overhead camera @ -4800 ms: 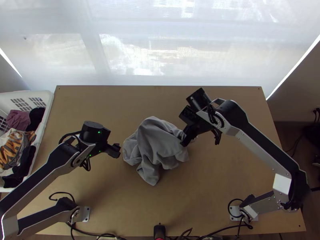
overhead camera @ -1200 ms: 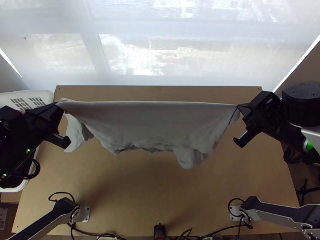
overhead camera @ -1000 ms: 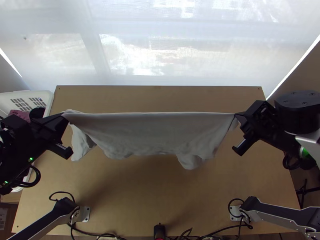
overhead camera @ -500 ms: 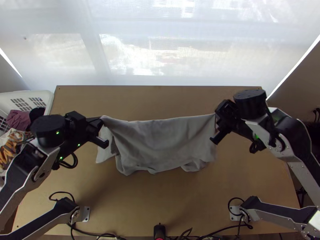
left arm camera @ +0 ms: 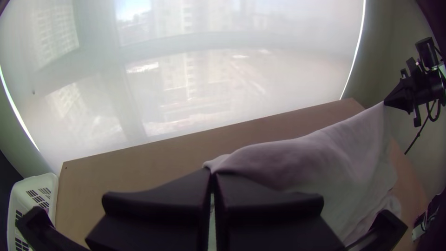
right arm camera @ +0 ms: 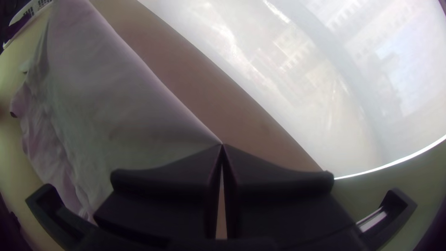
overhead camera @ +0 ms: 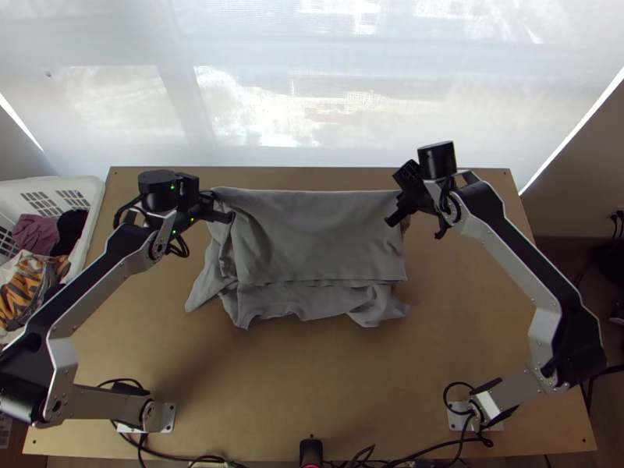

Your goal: Fold the t-shirt

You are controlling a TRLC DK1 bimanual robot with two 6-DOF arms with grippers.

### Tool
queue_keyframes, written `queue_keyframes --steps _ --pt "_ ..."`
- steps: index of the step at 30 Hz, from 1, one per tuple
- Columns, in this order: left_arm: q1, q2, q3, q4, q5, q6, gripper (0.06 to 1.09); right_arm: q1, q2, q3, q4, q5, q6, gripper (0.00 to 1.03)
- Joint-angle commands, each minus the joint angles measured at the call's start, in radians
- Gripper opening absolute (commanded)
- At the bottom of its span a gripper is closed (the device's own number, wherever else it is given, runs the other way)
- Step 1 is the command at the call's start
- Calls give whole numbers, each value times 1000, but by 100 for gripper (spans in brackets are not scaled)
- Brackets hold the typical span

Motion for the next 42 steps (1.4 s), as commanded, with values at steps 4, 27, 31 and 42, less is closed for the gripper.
queue_keyframes --steps 4,27,31,42 --pt "65 310 101 81 -6 -30 9 -28 307 167 78 -6 17 14" --pt "81 -134 2 -390 20 -67 102 374 166 342 -346 -107 69 98" --pt "104 -241 -56 -459 20 -52 102 439 167 310 -366 -119 66 98" --pt "168 -362 -163 -491 20 -32 102 551 224 203 -341 -127 30 98"
